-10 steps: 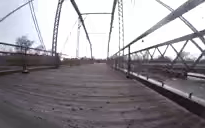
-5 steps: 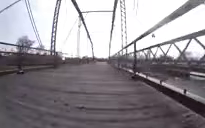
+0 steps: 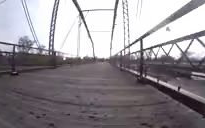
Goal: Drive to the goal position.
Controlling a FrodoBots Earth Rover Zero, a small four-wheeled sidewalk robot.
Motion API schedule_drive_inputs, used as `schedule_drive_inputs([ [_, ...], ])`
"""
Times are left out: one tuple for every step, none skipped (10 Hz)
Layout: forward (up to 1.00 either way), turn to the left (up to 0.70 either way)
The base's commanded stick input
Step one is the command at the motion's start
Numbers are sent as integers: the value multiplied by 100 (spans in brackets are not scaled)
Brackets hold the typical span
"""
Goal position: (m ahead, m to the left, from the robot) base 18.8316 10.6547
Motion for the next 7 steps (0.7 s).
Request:
schedule_drive_inputs([
  [100,0],
  [100,0],
  [100,0],
  [100,0],
  [100,0],
  [100,0],
  [100,0],
])
